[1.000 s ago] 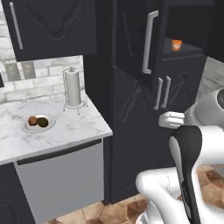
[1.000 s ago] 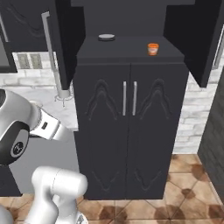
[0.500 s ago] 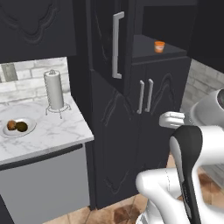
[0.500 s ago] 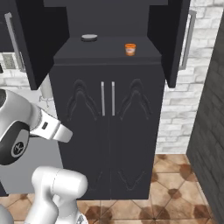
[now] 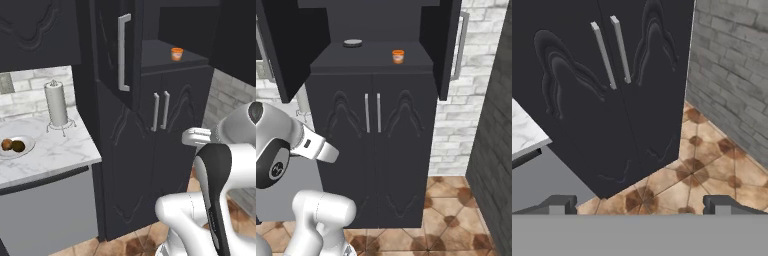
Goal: Pick the avocado and bread from the counter and place them on the plate. Then pick the jam from the cabinet and place it next to the plate. Lastly close the cabinet door.
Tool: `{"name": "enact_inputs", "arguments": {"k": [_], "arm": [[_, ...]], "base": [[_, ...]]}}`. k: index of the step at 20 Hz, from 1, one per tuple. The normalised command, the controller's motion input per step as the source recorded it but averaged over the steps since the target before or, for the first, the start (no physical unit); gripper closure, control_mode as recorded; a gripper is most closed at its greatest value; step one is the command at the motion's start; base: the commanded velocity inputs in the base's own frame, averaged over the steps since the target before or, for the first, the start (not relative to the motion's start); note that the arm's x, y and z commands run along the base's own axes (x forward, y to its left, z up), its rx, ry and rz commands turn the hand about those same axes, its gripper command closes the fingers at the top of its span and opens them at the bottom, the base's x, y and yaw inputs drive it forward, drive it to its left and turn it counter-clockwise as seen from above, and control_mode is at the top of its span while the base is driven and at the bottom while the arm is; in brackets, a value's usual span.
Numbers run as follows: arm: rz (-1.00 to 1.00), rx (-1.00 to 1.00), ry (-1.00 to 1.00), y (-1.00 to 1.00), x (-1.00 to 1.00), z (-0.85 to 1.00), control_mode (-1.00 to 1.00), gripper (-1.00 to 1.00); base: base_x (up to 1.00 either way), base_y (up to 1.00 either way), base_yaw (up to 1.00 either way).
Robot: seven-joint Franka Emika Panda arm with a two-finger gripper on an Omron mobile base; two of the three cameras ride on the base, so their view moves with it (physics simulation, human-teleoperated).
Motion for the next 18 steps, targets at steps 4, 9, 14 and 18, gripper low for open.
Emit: {"name": "enact_inputs", "arguments": {"k": [4, 9, 14, 18], "arm": [[0.00, 0.00, 0.00, 0.00, 0.00, 0.00, 1.00, -1.00], [0.00, 0.00, 0.00, 0.00, 0.00, 0.00, 1.00, -1.00], [0.00, 0.00, 0.00, 0.00, 0.00, 0.00, 1.00, -1.00], [0.00, 0.00, 0.00, 0.00, 0.00, 0.00, 1.00, -1.00]], "base": [[0.17, -0.18, 0.02], [0.20, -0.22, 0.05], [0.24, -0.24, 0.08], [0.27, -0.33, 0.10]]}}
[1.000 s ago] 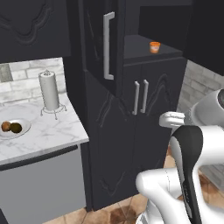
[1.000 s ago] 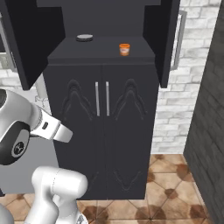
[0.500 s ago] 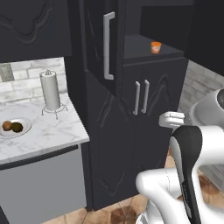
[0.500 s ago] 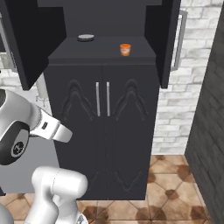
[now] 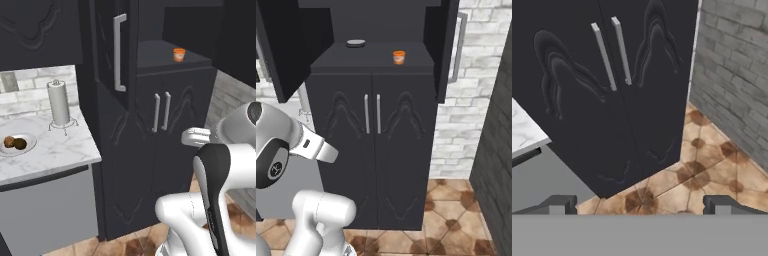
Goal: Pick the avocado and bread from the counter and place them on the plate. Then pick the jam from the cabinet and place it next to the plate. Lastly close the cabinet door.
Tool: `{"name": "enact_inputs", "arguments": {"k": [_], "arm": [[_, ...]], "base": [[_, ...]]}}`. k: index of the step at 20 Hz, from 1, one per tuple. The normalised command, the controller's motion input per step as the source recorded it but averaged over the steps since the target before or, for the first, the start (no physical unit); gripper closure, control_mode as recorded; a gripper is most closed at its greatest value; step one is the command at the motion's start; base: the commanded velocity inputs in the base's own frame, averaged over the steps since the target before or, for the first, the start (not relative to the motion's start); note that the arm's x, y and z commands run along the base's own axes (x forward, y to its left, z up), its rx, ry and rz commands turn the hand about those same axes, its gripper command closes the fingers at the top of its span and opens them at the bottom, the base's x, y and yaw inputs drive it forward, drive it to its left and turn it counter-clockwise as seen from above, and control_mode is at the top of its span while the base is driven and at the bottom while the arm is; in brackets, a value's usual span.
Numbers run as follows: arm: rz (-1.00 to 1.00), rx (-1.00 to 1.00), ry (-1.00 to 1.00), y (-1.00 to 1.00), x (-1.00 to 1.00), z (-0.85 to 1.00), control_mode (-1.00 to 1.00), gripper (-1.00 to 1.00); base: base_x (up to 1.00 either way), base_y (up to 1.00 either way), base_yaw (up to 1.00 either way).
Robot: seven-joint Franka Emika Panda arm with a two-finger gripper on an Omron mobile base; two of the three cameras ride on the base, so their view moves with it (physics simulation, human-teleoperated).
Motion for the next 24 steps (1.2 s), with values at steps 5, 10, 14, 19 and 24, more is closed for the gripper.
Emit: {"name": "enact_inputs", "arguments": {"k": [5, 10, 14, 19, 24], "arm": [[0.00, 0.00, 0.00, 0.00, 0.00, 0.00, 1.00, -1.00], [0.00, 0.00, 0.00, 0.00, 0.00, 0.00, 1.00, -1.00], [0.00, 0.00, 0.00, 0.00, 0.00, 0.00, 1.00, -1.00], [0.00, 0.00, 0.00, 0.00, 0.00, 0.00, 1.00, -1.00], [0.00, 0.00, 0.00, 0.00, 0.00, 0.00, 1.00, -1.00]], "base": [[0.28, -0.36, 0.11], [0.34, -0.28, 0.11], [0.39, -0.24, 0.13], [0.41, -0.23, 0.12], [0.44, -0.25, 0.11]]}}
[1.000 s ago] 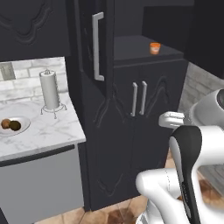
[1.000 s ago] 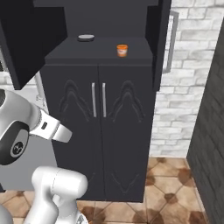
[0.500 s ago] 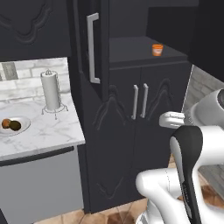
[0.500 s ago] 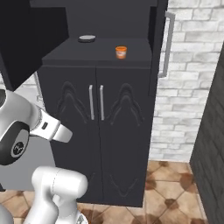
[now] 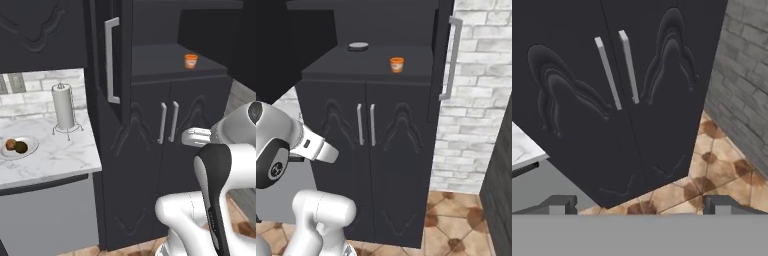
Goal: Pick the avocado and bread from the counter and place them on the plate. Then pick the jam from the cabinet and place it next to the plate. Lastly close the cabinet door.
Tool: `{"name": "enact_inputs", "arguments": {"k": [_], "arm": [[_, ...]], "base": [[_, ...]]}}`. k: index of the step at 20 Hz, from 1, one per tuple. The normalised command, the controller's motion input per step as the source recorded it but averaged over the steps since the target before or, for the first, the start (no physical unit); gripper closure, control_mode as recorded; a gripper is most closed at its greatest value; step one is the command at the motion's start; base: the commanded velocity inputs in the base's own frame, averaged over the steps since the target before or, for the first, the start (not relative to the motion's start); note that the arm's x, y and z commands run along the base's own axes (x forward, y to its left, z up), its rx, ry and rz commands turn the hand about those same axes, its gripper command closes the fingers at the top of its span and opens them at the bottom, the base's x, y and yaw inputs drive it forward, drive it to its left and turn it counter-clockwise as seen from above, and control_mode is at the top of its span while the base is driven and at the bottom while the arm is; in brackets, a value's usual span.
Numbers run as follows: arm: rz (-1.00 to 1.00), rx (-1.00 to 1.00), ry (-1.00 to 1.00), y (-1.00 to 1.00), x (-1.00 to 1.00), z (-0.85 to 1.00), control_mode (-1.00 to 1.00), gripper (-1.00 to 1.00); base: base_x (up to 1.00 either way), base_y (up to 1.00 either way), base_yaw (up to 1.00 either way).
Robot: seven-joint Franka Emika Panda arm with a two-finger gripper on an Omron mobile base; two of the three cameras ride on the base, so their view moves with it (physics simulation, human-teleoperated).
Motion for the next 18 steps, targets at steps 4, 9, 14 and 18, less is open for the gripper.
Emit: {"name": "enact_inputs", "arguments": {"k": [4, 9, 14, 18], "arm": [[0.00, 0.00, 0.00, 0.00, 0.00, 0.00, 1.00, -1.00], [0.00, 0.00, 0.00, 0.00, 0.00, 0.00, 1.00, -1.00], [0.00, 0.00, 0.00, 0.00, 0.00, 0.00, 1.00, -1.00], [0.00, 0.00, 0.00, 0.00, 0.00, 0.00, 1.00, -1.00]], "base": [[0.45, -0.24, 0.10], [0.40, -0.29, 0.09], [0.33, -0.34, 0.07], [0.34, -0.31, 0.05]]}}
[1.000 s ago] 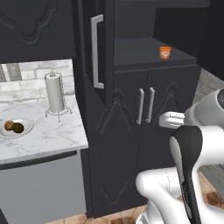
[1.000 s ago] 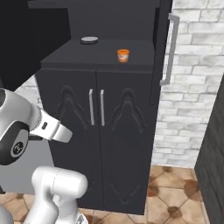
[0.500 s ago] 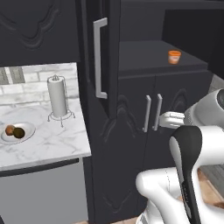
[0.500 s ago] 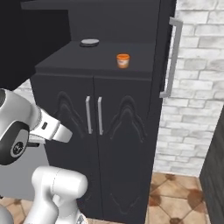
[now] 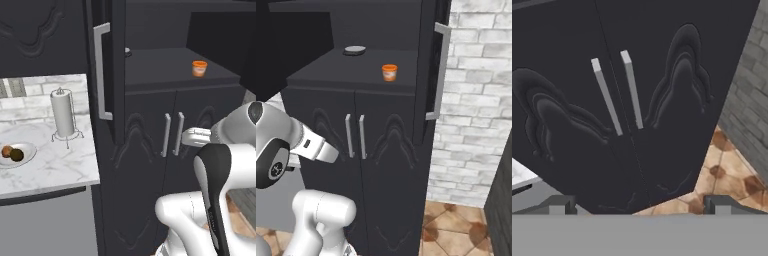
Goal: Pick the avocado and bread from the counter and place them on the plate. Then pick the jam from the cabinet and place it next to the plate. Lastly close the cabinet door.
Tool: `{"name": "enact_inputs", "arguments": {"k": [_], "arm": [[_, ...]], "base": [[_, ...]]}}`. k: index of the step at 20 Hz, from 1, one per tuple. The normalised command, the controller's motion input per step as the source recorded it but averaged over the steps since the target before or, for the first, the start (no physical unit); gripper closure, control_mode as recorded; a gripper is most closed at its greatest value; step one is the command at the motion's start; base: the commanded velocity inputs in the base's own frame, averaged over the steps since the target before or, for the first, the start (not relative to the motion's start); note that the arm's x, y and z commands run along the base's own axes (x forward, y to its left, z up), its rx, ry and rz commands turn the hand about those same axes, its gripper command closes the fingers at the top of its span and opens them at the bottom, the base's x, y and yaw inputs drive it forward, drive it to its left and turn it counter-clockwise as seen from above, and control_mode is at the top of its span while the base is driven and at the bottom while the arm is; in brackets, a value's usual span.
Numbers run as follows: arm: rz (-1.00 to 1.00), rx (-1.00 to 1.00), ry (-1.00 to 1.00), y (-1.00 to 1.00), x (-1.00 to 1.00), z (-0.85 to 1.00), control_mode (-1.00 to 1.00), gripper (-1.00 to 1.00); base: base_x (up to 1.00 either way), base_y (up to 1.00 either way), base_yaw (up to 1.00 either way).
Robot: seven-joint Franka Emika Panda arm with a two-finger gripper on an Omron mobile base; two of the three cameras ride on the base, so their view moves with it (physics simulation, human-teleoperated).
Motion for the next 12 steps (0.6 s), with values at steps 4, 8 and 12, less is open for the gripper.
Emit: {"name": "enact_inputs", "arguments": {"k": [4, 8, 12], "arm": [[0.00, 0.00, 0.00, 0.00, 0.00, 0.00, 1.00, -1.00], [0.00, 0.00, 0.00, 0.00, 0.00, 0.00, 1.00, -1.00], [0.00, 0.00, 0.00, 0.00, 0.00, 0.00, 1.00, -1.00]], "base": [[0.33, -0.29, 0.05], [0.34, -0.25, 0.04], [0.31, -0.24, 0.03]]}}
